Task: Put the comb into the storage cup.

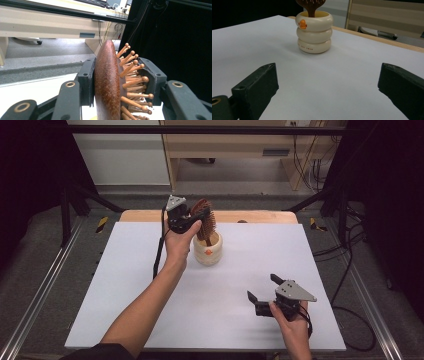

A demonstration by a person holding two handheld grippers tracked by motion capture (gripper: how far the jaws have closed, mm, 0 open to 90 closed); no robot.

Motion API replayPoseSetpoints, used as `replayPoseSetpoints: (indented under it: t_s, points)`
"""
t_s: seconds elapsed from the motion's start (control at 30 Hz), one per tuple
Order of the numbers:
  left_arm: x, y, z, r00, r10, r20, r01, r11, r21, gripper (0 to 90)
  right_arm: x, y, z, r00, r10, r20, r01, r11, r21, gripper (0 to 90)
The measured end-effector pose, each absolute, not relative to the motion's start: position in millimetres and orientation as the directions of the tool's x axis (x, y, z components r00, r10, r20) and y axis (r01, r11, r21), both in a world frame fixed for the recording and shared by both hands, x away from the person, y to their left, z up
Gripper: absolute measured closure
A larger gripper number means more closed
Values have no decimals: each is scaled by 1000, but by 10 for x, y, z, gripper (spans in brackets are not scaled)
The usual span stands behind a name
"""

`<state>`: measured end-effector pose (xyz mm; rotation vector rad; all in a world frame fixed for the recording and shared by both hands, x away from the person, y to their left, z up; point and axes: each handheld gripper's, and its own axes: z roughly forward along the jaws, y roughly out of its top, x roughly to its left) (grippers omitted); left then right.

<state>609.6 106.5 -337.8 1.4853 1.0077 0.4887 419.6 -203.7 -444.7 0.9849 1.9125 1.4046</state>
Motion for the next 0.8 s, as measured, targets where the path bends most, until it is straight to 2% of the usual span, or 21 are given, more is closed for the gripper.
replayPoseSetpoints:
  t_s: [0.8]
  points:
    - [6126, 1013, -3458, 526, 807, -267, 314, 107, 943, 513, 4196, -2034, -4445, -573, 819, -19, 227, 182, 957, 33]
